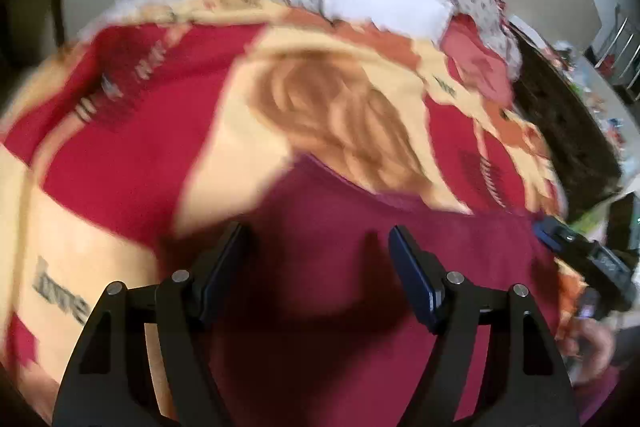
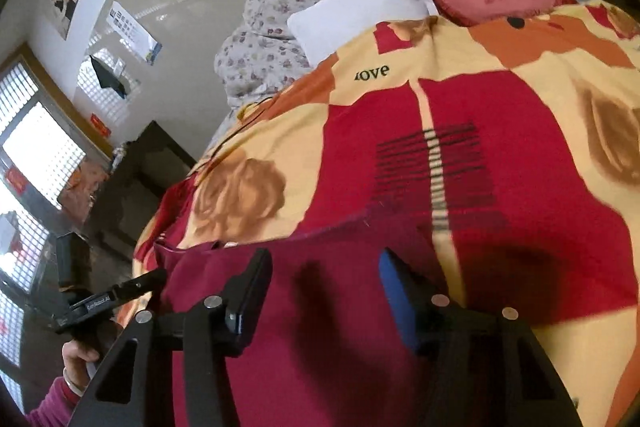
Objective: Fold small clothes
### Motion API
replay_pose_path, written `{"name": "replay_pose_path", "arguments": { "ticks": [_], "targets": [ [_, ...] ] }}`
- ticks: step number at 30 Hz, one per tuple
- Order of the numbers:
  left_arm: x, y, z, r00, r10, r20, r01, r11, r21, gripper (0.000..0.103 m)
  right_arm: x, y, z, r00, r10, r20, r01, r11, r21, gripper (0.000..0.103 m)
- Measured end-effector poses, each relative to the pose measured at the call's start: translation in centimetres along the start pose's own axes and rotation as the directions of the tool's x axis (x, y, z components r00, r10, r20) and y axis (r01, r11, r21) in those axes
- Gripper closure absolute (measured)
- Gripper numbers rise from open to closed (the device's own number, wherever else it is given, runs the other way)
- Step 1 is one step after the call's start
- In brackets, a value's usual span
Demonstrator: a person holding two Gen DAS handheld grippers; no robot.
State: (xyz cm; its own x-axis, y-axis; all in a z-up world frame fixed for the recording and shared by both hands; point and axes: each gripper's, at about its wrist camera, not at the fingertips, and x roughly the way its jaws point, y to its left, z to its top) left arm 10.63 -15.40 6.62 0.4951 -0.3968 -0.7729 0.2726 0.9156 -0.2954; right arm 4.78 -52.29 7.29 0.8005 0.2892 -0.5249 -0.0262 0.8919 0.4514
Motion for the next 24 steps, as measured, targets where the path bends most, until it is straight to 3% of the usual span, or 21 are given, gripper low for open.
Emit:
{"name": "replay_pose_path", "arguments": {
  "ticks": [2,6,12,15,18,21,23,24],
  "targets": [
    [0.2,0.7,0.1,0.998,-0.034,-0.044,0.033,0.999,-0.027,0.029,0.2,-0.4,0.2,1.0,0.004,-0.024,-0.003,1.0,0.024,0.049],
    [-2.5,1.7,-0.8,0.996,-0.083,-0.027,0.082,0.996,-0.034,0.029,-3.7,-0.2,-0.9,0.996,0.093,-0.004,-0.092,0.993,0.069,0.048],
    [-7.5,2.0,-5.2,0.996,-0.085,-0.01,0.085,0.996,0.007,0.029,-8.7,1.7,-6.2,0.989,0.112,-0.097,-0.109,0.993,0.039,0.046],
    [-9.4,1.9,-8.4,0.994,-0.106,-0.019,0.106,0.994,0.035,0.029,-10.7,1.8,-10.0,0.987,0.107,-0.118,-0.101,0.993,0.056,0.039],
    [-10.4,2.0,-11.5,0.991,-0.126,-0.039,0.128,0.99,0.062,0.029,-11.5,0.9,-12.9,0.987,0.088,-0.132,-0.077,0.993,0.089,0.039],
    [-10.3,2.1,-13.6,0.979,-0.192,-0.072,0.197,0.979,0.057,0.029,-10.7,-0.2,-15.5,0.973,0.15,-0.178,-0.122,0.98,0.157,0.039],
    [-9.9,2.2,-14.2,0.981,-0.177,-0.081,0.181,0.982,0.056,0.029,-10.2,-0.1,-16.1,0.973,0.146,-0.177,-0.121,0.982,0.141,0.039],
    [-9.5,2.3,-14.3,0.983,-0.171,-0.073,0.175,0.983,0.052,0.029,-10.1,0.1,-16.2,0.976,0.141,-0.169,-0.12,0.985,0.125,0.043]
  ]
}}
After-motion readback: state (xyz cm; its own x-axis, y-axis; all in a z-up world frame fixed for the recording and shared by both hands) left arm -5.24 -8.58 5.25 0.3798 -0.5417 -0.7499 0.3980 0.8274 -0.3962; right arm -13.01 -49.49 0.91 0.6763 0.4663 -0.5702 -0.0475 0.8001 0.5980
